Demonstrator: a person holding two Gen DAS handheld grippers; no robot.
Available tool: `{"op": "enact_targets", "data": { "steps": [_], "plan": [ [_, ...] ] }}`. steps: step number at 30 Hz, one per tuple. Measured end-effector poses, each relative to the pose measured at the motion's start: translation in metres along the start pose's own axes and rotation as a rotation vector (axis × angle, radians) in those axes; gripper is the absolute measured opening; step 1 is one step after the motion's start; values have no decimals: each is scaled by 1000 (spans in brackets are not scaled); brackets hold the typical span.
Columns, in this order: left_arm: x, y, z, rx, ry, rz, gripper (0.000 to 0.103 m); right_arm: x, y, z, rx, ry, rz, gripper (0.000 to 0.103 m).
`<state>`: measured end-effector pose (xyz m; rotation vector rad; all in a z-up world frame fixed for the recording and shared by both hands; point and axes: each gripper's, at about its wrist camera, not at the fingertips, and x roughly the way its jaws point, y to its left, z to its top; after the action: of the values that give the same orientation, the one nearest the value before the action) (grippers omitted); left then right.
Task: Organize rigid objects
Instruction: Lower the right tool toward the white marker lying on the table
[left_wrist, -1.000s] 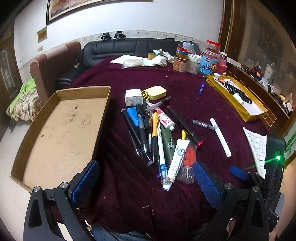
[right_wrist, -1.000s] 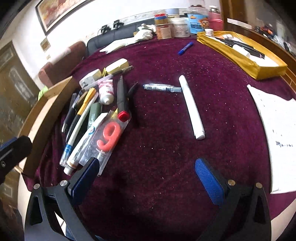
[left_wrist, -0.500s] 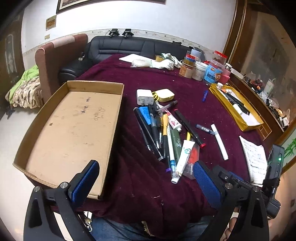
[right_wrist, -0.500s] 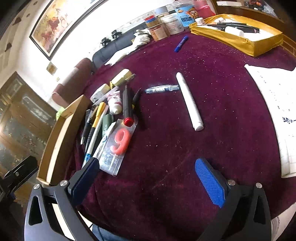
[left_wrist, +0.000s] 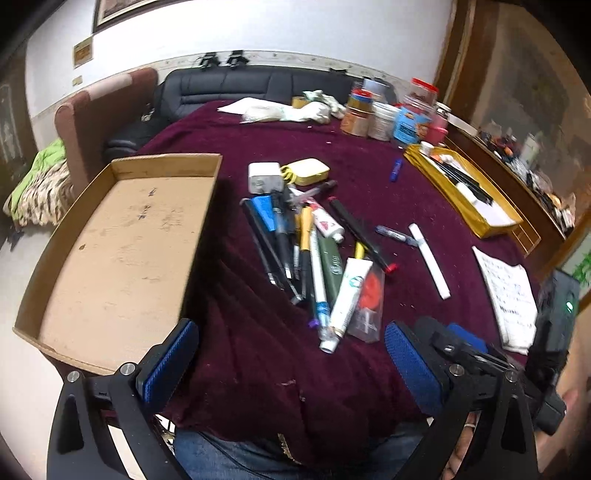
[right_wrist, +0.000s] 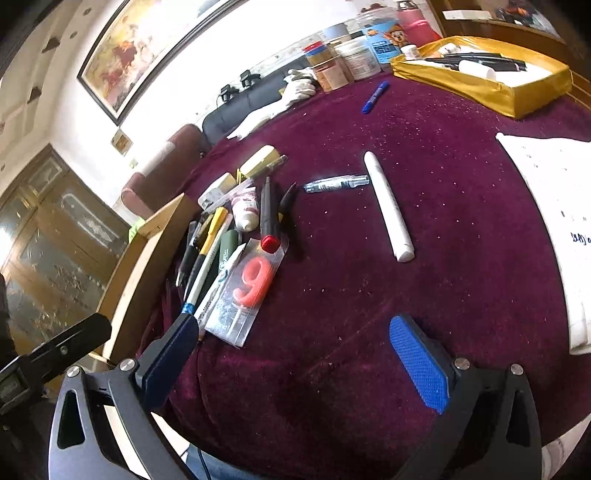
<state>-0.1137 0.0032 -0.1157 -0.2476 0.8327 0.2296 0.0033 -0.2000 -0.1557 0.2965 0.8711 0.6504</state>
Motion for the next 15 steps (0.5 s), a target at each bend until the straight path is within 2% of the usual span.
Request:
{"op": "enact_targets", "data": {
  "steps": [7, 13, 15],
  "plan": [
    [-12, -3, 2, 74, -23, 15, 102, 6, 7, 2, -51, 30, -34, 103],
    [-16, 9, 4, 51, -32, 19, 102, 11, 14, 4, -81, 64, -82, 103],
    [-12, 11, 5, 36, -8, 10, 102, 14, 19, 2, -110, 66, -110, 103]
  ]
}}
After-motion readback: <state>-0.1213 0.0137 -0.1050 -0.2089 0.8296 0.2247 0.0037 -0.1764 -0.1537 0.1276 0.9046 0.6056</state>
